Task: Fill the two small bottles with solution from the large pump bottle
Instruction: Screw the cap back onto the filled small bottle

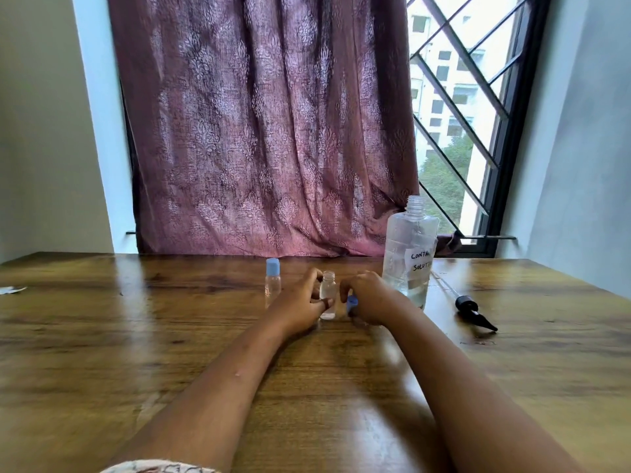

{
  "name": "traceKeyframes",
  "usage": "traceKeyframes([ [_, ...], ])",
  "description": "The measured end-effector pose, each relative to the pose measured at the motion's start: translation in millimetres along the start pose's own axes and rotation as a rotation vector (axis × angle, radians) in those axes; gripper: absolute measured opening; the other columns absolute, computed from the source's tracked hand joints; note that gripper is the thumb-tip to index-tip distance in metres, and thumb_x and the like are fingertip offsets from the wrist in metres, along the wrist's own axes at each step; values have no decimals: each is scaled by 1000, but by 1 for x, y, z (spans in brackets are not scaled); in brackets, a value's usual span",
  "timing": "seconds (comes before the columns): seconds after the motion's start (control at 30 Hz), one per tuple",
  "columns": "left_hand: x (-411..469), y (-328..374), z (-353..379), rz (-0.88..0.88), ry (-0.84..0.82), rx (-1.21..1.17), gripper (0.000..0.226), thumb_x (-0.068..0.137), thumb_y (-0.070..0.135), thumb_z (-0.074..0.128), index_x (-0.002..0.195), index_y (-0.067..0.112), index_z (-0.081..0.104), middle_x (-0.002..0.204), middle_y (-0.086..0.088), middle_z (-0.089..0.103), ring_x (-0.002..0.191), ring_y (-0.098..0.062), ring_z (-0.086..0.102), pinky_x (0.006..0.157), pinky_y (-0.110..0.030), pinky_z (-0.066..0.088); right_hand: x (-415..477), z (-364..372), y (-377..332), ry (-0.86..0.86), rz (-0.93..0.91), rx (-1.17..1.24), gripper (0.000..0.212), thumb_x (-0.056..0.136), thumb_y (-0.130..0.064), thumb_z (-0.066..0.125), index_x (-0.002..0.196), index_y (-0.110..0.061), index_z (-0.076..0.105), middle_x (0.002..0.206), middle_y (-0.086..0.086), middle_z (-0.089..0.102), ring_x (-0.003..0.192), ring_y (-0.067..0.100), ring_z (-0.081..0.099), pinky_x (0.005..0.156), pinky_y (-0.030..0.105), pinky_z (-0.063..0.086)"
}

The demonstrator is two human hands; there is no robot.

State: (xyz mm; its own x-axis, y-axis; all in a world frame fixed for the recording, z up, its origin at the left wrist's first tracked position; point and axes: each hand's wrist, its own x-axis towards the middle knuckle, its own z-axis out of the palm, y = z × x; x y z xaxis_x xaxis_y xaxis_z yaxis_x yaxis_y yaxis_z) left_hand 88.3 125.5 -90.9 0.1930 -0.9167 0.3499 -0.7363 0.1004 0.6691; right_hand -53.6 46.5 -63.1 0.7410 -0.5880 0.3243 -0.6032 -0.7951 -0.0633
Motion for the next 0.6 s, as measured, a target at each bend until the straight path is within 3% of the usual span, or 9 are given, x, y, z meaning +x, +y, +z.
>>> traceKeyframes([
  [0.1,2,-1,1,-28,10,9,38,85,31,63,116,29,41,114,2,64,103,-13,61,101,-43,42,-2,-13,-3,369,24,236,16,74,6,53,79,-9,56,93,9,54,79,26,55,69,41,50],
  [0.2,3,-1,1,-33,13,23,40,84,32,63,117,30,40,117,2,63,104,-12,60,100,-41,43,-1,-23,-9,605,70,346,25,74,-1,63,96,-11,56,96,8,55,80,27,57,70,42,51],
  [0.27,3,-2,1,-30,7,19,40,84,32,63,117,31,40,116,2,63,102,-12,59,98,-40,44,-1,-23,-16,576,44,489,39,78,-4,66,115,-13,59,106,7,55,91,24,58,82,38,51],
  [0.4,4,-1,1,-25,14,32,39,85,31,63,117,29,40,116,2,61,102,-13,59,96,-40,45,0,-14,-25,505,15,584,29,83,-9,65,112,-12,65,111,7,60,99,18,57,91,33,48],
  [0.47,3,-1,0,-22,13,25,39,85,29,63,116,28,41,116,1,62,101,-13,60,95,-40,46,2,-9,-24,493,59,625,25,83,-11,66,108,-13,64,105,7,65,93,19,60,86,28,50],
  [0.53,2,-1,0,-2,7,25,36,85,25,62,115,26,41,109,-2,65,97,-17,61,92,-43,48,2,-5,-21,473,109,630,23,81,-15,70,103,-15,63,93,6,66,80,18,60,69,10,44],
  [0.6,2,-1,-1,13,7,25,35,85,22,61,114,24,42,103,-2,65,95,-19,62,90,-44,48,3,-3,-19,445,145,644,24,78,-19,73,100,-16,62,84,0,63,71,11,56,60,6,39],
])
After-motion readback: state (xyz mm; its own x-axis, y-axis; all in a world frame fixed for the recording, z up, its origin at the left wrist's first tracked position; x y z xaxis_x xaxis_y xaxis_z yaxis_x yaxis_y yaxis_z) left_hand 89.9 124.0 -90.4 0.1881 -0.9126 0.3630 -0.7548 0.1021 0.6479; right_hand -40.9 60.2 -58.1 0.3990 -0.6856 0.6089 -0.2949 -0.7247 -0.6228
